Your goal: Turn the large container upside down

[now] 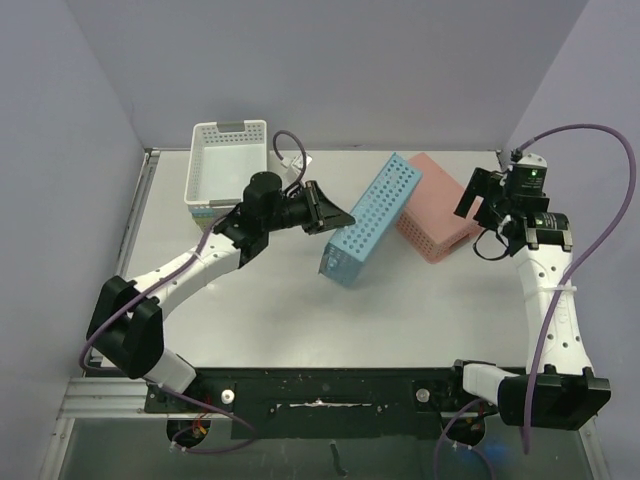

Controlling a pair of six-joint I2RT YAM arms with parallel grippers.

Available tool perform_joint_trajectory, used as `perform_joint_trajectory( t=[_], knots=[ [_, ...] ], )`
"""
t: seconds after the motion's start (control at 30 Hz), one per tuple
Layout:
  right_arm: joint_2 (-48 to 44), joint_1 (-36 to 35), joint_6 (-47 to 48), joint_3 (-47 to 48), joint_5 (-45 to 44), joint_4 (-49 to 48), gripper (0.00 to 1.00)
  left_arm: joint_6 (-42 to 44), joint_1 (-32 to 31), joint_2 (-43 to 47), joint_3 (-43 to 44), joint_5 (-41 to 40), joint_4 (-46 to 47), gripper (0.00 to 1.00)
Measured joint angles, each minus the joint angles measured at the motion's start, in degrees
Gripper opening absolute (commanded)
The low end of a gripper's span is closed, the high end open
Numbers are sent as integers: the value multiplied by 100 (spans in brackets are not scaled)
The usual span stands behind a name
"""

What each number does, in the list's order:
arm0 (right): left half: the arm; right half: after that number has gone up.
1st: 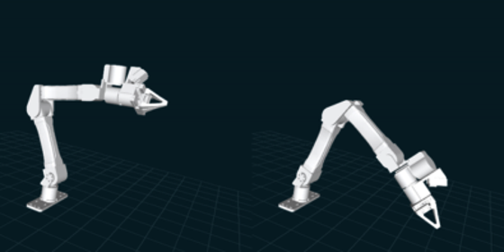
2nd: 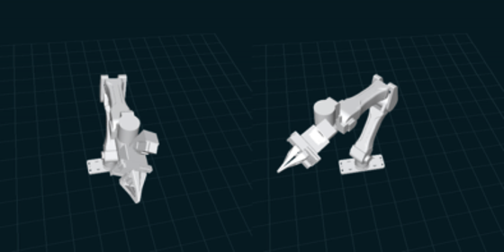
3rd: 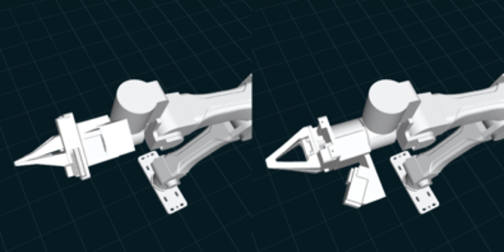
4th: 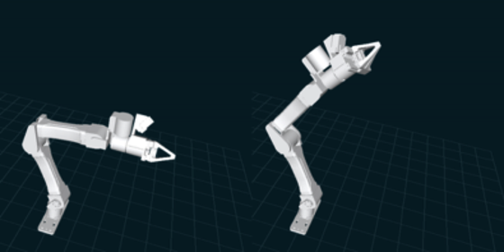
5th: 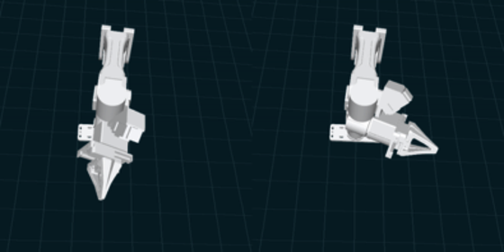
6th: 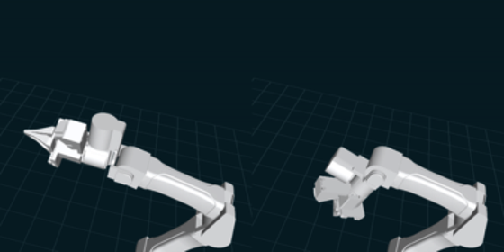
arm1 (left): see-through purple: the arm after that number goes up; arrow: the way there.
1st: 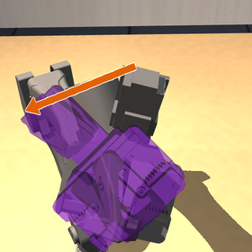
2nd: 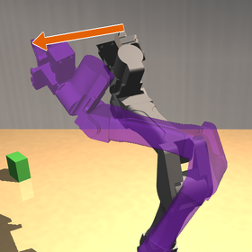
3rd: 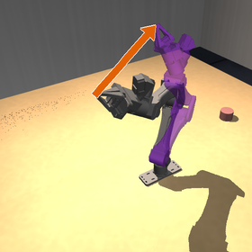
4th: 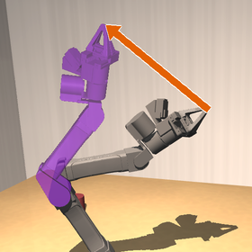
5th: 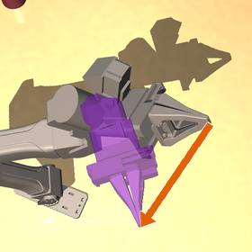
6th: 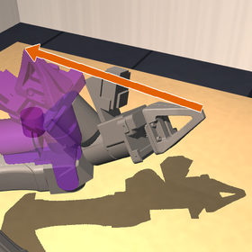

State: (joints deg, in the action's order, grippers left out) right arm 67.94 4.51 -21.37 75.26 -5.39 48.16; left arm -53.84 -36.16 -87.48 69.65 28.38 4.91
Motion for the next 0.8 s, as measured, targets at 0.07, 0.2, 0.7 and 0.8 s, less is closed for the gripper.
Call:
perform_joint_trajectory(
  t=[0.07, 0.2, 0.7, 0.8],
  knots=[
    [11, 0, -2, 105, 50, -4, 95, -608, 33, 15, -472, 271, 691, 0],
    [11, 2, -9, 267, 201, -33, 95, -1556, 103, 31, -1239, 525, 1816, 0],
    [-201, 2, -144, 177, 326, -52, 95, -3110, 852, 236, -2968, 525, 3392, 0],
    [-251, 2, -205, 120, 393, -52, 95, -2942, 938, 446, -2997, 505, 3189, 4]
  ],
)
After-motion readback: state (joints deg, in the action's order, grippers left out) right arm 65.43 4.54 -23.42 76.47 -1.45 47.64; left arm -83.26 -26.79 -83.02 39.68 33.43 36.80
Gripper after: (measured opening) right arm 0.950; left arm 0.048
